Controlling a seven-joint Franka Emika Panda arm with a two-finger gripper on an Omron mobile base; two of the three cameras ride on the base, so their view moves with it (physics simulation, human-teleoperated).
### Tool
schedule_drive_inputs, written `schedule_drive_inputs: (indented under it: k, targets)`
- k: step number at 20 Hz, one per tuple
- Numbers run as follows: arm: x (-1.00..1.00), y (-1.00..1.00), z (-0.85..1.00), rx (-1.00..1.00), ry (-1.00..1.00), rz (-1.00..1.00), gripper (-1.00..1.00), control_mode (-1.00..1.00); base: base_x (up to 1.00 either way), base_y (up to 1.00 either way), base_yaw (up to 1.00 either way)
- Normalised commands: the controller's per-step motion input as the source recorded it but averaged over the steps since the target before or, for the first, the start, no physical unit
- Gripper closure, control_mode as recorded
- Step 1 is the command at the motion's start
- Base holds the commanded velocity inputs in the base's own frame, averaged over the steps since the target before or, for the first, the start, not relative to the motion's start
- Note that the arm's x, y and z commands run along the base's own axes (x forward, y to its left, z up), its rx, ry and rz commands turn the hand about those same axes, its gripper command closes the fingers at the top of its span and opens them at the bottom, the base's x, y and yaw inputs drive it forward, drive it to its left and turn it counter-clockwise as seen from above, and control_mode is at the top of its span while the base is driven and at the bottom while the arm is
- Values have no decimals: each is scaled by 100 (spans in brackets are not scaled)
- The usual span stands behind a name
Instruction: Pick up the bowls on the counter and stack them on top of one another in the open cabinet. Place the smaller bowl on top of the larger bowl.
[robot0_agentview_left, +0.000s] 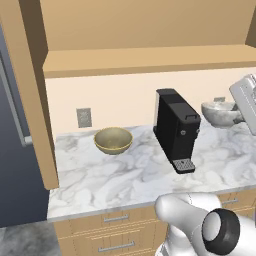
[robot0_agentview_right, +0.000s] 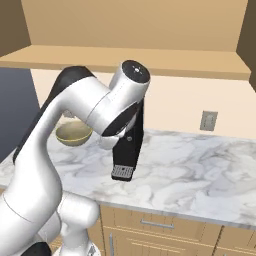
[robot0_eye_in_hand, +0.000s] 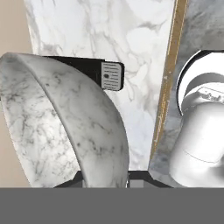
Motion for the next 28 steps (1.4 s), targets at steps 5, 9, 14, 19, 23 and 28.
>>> schedule_drive_inputs:
  k: [5,9,14,19,23,28]
  targets:
    - [-3,89,0,5,0,0,100,-100,0,0,0]
    - [9,84,-1,7,0,0,100,-100,0,0,0]
    - [50,74,-19,1,0,2,100,-100,0,0,0]
    - [58,77,-32,0,7,1,100,-100,0,0,0]
    - [42,71,-48,0,17,0,100,-100,0,0,0]
    - [53,56,-58,0,20,0,100,-100,0,0,0]
